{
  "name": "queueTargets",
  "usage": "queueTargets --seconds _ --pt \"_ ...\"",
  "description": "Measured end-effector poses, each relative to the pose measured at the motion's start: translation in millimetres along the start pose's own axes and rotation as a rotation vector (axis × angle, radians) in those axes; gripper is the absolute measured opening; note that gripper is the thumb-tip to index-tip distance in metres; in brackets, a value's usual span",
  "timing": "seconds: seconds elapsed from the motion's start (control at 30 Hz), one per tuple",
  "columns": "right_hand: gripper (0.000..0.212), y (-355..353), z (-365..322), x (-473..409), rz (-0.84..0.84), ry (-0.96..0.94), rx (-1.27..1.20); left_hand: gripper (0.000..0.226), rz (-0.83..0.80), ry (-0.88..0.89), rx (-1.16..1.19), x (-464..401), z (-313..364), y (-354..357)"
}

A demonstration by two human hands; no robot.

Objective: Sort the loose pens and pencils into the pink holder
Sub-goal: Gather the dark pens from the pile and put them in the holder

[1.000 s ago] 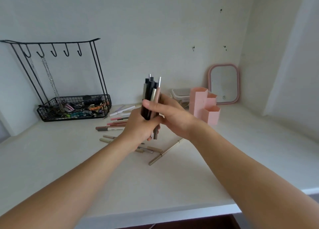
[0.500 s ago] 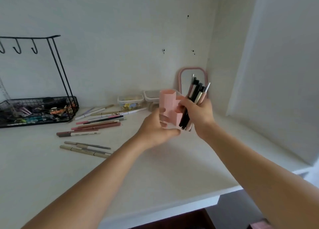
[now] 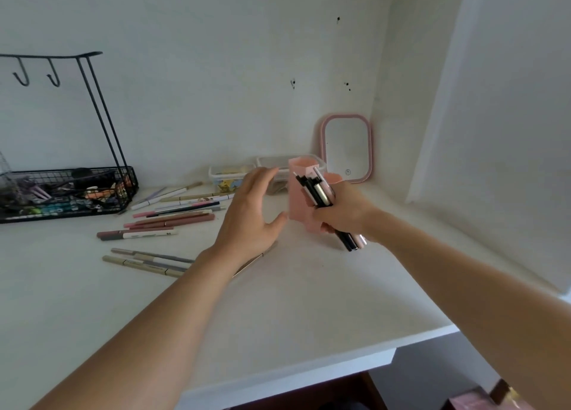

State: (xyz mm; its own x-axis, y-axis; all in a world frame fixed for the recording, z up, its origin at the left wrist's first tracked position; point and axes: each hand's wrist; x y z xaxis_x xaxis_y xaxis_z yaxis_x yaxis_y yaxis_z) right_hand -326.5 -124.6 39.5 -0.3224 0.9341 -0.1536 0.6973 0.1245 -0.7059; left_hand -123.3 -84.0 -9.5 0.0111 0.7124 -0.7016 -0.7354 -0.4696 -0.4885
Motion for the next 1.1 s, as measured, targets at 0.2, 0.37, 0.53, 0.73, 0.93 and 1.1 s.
queueTargets --seconds 0.2,0.37,0.53,0.73,0.93,1.1 --pt "0.012 -7 -23 21 0.052 -0.08 -0.262 0.096 -0.179 0.017 -0.09 -2 1 5" --pt "0.016 -50 -40 -21 0.327 -0.095 -0.989 0.096 -0.181 -0.033 -0.062 -1 -1 6" --pt "0.016 -35 -31 -61 0.388 0.098 -1.08 0.095 -0.205 -0.023 -0.052 -1 1 5" --pt "0.011 -14 -11 -75 0.339 0.061 -0.524 0.095 -0.232 -0.031 -0.026 -1 2 7" --pt "0.039 -8 7 -63 0.253 0.105 -0.643 0.093 -0.221 -0.05 0.013 0 4 6" --pt "0.072 12 22 -53 0.146 0.054 -0.83 0.089 -0.199 -0.081 0.053 1 6 5"
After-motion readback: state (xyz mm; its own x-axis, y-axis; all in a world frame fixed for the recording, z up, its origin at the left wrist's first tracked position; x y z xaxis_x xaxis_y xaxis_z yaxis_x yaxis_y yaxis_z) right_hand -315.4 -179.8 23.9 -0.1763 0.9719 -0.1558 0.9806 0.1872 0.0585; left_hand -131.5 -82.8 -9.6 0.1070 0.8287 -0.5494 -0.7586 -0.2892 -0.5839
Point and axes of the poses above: each hand's wrist, its own x-axis away from the middle knuckle, its own y-axis out of the palm, z = x × y, and after that the axes turned 4 degrees about x, right-handed
